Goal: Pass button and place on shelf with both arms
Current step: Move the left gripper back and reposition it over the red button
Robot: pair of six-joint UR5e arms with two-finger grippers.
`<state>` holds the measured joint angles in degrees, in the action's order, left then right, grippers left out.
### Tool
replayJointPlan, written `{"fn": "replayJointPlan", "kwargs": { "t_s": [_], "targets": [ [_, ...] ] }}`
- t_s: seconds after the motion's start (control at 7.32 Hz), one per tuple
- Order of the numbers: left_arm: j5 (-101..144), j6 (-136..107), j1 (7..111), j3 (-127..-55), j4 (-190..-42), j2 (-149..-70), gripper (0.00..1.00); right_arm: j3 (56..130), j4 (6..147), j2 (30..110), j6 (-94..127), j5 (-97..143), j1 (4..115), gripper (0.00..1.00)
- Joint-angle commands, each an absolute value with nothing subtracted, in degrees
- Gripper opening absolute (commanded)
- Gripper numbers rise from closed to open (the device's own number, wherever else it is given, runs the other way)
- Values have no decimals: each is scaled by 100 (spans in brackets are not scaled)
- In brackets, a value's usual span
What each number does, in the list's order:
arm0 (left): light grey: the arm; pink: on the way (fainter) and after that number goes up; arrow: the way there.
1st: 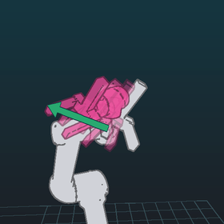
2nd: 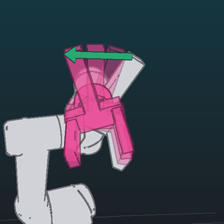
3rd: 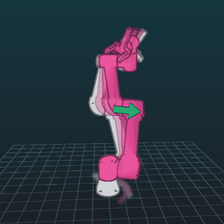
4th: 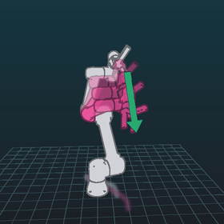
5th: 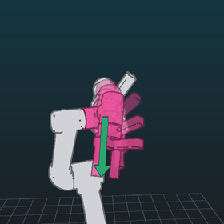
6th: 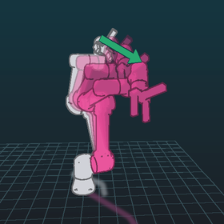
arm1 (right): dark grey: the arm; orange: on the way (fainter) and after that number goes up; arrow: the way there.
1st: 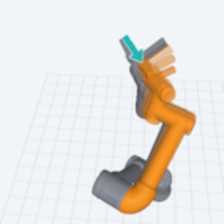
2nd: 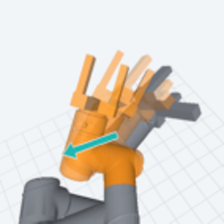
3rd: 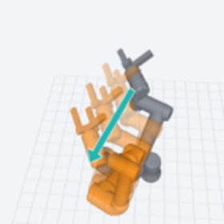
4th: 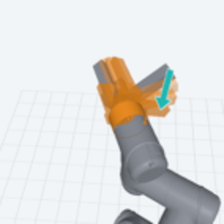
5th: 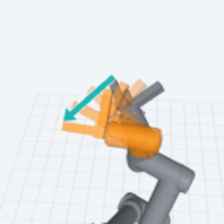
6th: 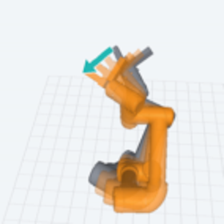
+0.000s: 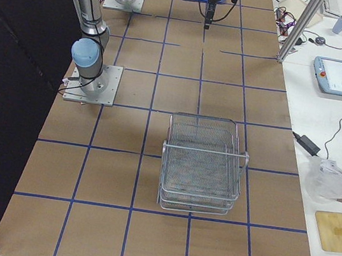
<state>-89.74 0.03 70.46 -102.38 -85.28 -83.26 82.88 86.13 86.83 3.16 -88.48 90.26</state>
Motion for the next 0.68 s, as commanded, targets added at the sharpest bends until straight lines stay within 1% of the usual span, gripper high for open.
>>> {"fn": "replayJointPlan", "kwargs": {
  "t_s": [0.0, 0.14, 0.27, 0.55],
  "targets": [
    [-8973, -987, 6111, -10608, -7595, -8551, 100, 8288, 8605, 8684, 316, -8842, 9026, 100],
    [-8948, -1341, 5804, -10513, -7402, -8743, 100, 8288, 8613, 8684, 316, -8842, 9026, 100],
    [-8808, -2328, 5522, -10486, -7113, -8954, 100, 8288, 8605, 8684, 316, -8833, 9026, 100],
    [-8169, -2558, 5099, -10240, -7093, -9411, 100, 8288, 8605, 8684, 316, -8833, 9026, 100]
  ]
}}
